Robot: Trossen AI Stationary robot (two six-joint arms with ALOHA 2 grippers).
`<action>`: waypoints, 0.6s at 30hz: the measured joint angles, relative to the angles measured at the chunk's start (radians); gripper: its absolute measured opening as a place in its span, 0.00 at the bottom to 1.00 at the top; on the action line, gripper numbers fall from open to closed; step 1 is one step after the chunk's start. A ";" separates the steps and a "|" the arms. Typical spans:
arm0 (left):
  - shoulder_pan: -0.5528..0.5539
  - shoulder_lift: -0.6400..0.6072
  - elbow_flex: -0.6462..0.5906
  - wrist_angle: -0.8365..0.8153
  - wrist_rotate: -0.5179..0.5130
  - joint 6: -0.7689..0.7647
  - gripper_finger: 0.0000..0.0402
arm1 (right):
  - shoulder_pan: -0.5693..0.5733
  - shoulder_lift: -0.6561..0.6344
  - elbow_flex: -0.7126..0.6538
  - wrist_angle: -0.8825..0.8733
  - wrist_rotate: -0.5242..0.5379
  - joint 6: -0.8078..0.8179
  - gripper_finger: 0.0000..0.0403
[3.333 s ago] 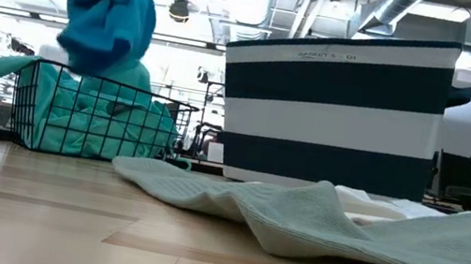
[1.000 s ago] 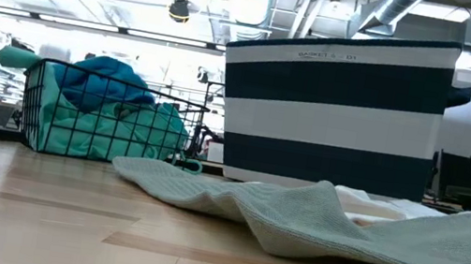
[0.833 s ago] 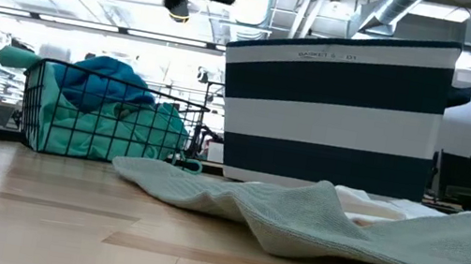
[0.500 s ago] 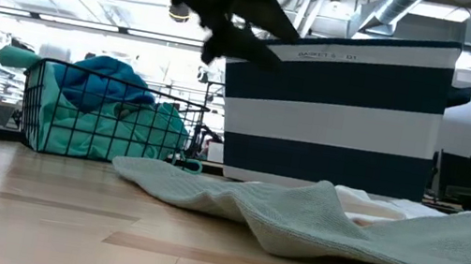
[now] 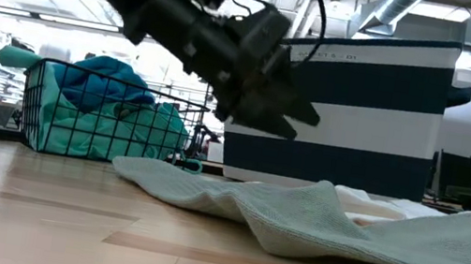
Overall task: Pick & Place Cloths
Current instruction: Put the white shorts into the black wire basket
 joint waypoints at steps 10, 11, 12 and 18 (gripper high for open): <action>0.000 0.138 0.000 0.100 -0.004 0.011 0.68 | 0.000 0.000 0.000 0.000 -0.002 0.012 0.80; 0.000 0.148 0.000 0.104 -0.004 0.011 0.68 | 0.000 0.000 0.000 0.000 -0.002 0.013 0.80; 0.000 0.157 0.000 0.105 -0.004 0.011 0.68 | 0.000 0.000 0.000 0.000 -0.002 0.013 0.80; -0.014 0.223 0.002 0.122 -0.021 0.015 0.68 | 0.000 0.000 0.000 0.000 -0.002 0.014 0.80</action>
